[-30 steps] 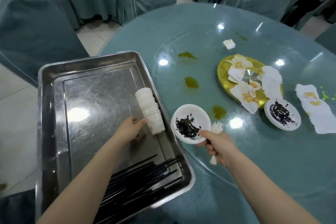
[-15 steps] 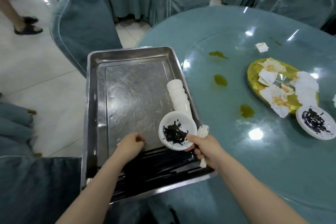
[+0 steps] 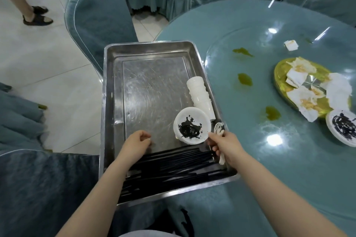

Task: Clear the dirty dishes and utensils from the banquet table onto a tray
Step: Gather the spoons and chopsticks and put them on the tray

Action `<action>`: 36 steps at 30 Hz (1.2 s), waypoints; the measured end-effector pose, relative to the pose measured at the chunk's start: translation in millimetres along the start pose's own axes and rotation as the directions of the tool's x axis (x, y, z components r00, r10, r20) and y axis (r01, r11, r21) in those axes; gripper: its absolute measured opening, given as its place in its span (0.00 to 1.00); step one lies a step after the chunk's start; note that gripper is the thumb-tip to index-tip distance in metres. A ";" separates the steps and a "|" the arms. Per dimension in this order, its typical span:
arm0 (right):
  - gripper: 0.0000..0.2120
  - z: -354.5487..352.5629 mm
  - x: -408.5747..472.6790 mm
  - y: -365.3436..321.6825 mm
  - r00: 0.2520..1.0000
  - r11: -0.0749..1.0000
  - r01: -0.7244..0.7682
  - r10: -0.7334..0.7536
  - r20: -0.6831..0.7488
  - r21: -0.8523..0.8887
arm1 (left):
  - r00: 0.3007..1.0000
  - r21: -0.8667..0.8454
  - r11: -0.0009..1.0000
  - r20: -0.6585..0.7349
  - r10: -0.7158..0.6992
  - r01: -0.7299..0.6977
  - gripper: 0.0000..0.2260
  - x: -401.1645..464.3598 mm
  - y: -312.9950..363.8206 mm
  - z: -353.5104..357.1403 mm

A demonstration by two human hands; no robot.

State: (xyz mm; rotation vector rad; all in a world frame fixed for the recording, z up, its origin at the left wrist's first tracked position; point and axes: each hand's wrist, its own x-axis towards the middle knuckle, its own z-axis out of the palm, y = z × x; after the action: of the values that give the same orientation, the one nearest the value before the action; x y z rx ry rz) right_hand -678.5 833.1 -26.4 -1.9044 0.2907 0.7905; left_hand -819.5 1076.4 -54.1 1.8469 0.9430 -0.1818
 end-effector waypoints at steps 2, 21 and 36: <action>0.03 -6.5 -2.0 1.2 0.998 0.988 0.031 -0.038 -0.045 -0.150 | 1.000 -0.016 1.000 -0.005 0.005 -0.006 0.07 1.6 1.7 0.4; 0.12 -67.1 -37.4 3.4 0.936 0.819 0.215 -0.328 -0.127 -0.531 | 0.976 -0.230 0.949 -0.001 0.219 -0.213 0.10 -41.3 105.5 29.9; 0.14 -272.5 -50.0 84.1 0.874 0.889 -0.049 -0.183 -0.451 -0.455 | 0.878 -0.212 0.902 0.229 0.421 -0.377 0.13 -68.0 200.6 163.0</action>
State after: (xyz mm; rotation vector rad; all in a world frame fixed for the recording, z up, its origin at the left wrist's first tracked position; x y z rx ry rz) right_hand -652.4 548.4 20.0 -2.5435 0.3619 0.3266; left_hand -685.0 868.3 46.2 1.7687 0.3604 -0.0941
